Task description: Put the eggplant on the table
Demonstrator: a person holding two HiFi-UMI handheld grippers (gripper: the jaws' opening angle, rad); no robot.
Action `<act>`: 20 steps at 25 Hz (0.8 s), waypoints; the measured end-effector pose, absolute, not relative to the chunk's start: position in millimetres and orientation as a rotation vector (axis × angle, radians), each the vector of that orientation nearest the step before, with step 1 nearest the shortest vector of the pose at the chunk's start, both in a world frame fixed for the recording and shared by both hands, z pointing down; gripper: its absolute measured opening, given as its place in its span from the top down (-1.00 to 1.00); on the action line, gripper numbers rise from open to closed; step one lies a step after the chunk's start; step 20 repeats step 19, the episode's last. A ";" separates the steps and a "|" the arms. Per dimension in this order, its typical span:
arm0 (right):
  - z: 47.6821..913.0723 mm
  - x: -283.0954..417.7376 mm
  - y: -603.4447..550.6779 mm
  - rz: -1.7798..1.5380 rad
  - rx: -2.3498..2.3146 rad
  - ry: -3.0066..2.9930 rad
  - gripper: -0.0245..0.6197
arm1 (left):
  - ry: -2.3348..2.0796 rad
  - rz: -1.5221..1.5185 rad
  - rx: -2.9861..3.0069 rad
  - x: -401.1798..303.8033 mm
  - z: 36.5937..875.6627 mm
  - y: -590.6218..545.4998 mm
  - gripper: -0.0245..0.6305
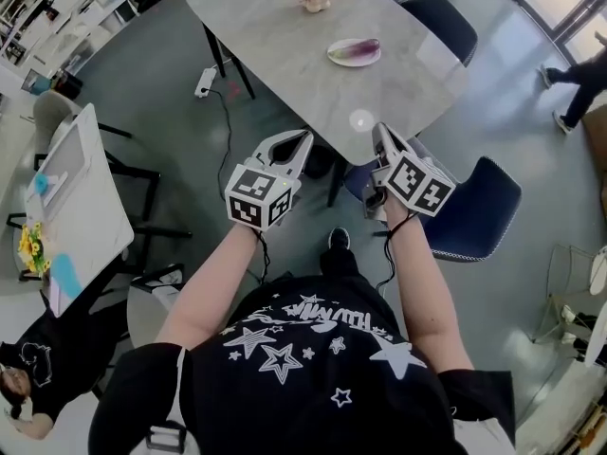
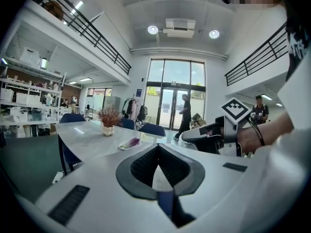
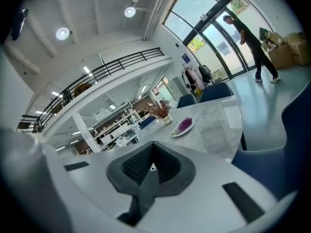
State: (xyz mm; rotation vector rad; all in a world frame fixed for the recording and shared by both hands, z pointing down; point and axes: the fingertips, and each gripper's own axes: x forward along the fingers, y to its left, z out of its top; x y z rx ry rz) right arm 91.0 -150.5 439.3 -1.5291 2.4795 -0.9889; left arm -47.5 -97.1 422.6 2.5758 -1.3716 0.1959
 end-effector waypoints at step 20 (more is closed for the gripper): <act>400.1 62.8 -24.5 -0.603 -1.636 2.686 0.90 | -1.312 0.129 2.598 -66.0 417.9 16.4 0.90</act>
